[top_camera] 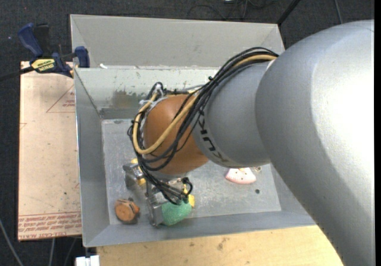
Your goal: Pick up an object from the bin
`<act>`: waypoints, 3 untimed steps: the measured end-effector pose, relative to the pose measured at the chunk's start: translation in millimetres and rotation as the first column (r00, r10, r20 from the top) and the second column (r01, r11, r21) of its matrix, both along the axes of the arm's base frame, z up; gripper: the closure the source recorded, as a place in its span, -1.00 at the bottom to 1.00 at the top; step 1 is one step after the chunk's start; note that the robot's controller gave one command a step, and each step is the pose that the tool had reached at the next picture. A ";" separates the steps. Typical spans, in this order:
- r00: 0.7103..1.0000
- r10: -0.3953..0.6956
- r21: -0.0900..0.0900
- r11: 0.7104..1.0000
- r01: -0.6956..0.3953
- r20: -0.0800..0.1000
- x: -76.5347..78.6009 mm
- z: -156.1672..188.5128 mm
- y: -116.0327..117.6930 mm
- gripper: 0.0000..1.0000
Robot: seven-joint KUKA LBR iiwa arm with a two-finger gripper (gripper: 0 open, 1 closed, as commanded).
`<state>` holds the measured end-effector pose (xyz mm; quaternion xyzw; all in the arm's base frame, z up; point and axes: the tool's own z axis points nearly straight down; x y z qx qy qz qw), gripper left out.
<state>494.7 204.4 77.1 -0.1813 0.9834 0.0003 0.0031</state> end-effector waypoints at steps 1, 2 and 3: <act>0.991 0.131 0.001 0.991 -0.131 0.007 -2.1 -4.3 27.1 -1.00; 0.848 0.529 -0.001 0.848 -0.529 0.002 -13.4 15.6 32.2 1.00; 0.849 0.529 -0.001 0.849 -0.529 0.002 -13.4 15.6 32.2 1.00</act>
Offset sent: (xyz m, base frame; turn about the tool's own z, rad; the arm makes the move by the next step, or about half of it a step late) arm -0.0152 0.0312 0.0149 -0.5618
